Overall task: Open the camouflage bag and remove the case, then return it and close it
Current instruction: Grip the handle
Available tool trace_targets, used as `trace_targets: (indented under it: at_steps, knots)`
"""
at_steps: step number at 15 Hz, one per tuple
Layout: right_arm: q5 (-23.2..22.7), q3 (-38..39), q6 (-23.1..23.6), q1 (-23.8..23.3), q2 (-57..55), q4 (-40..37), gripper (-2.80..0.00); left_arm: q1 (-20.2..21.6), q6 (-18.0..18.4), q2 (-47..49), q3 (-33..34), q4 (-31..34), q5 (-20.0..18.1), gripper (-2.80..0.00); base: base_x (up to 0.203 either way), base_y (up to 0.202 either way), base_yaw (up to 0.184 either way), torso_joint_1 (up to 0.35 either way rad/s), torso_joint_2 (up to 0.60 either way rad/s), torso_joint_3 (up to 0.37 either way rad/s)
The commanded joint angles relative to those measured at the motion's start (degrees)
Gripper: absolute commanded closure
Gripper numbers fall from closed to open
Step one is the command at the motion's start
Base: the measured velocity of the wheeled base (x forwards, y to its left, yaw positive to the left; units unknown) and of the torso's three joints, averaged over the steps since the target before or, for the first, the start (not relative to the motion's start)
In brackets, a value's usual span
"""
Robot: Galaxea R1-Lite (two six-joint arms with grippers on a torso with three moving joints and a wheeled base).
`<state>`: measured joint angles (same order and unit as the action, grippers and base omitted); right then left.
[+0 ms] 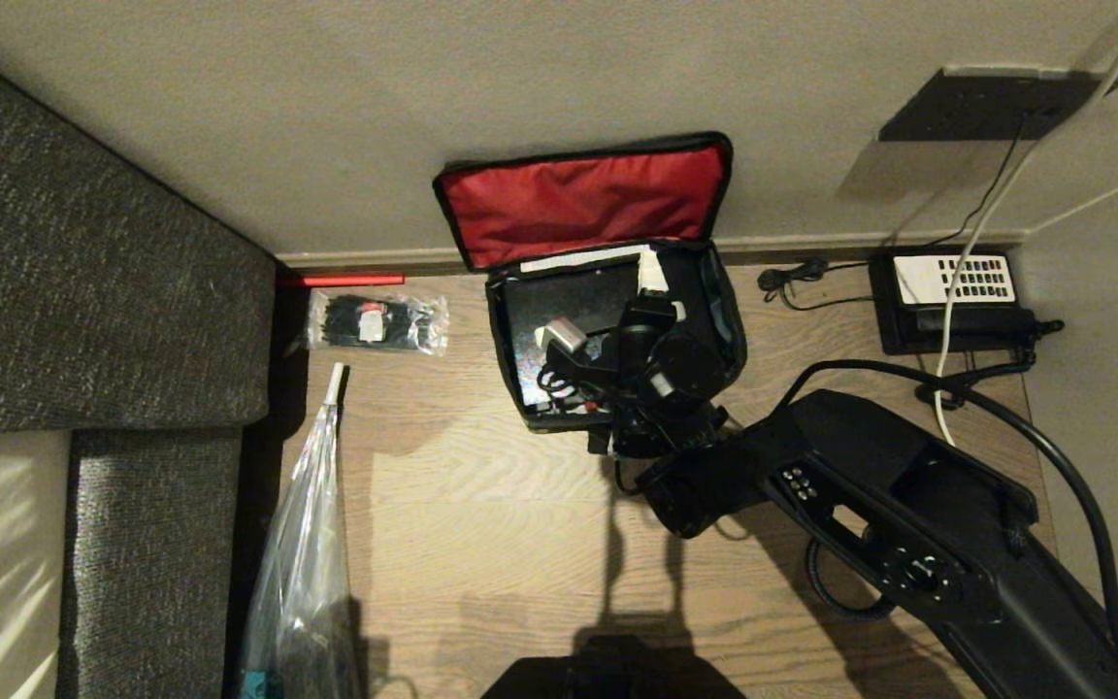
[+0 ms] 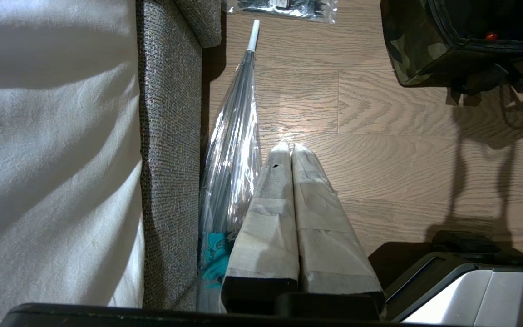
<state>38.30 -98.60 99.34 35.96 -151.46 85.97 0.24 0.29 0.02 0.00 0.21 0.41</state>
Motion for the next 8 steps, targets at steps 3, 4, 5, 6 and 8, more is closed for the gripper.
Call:
trace_targets:
  at_steps: [3, 4, 5, 6, 8]
  knots:
    - [0.02, 0.51, -0.81, -0.1, -0.24, -0.45, -2.8, 0.02, 0.06, -0.2, 0.18, -0.03, 0.02, 0.0, 0.0, 0.0, 0.0, 0.0, 0.0, 0.0]
    - [-0.34, 0.6, -0.9, -0.1, -0.24, -0.72, 0.0, 0.02, 0.06, -0.2, 0.18, -0.03, 0.02, 0.0, 0.0, 0.0, 0.0, 0.0, 0.0, 0.0]
    - [-0.69, 0.56, -1.03, -0.07, -0.24, -0.98, 0.0, 0.02, 0.06, -0.2, 0.18, -0.03, 0.02, 0.0, 0.0, 0.0, 0.0, 0.0, 0.0, 0.0]
    - [-0.46, 0.66, -1.3, -0.02, -0.31, -1.07, 0.0, 0.02, 0.06, -0.2, 0.18, 0.05, 0.02, 0.0, 0.0, 0.0, 0.0, 0.0, 0.0, 0.0]
    - [-0.51, 0.86, -1.34, -0.01, -0.42, -0.54, 0.0, 0.02, 0.06, -0.2, 0.18, -0.03, 0.02, 0.0, 0.0, 0.0, 0.0, 0.0, 0.0, 0.0]
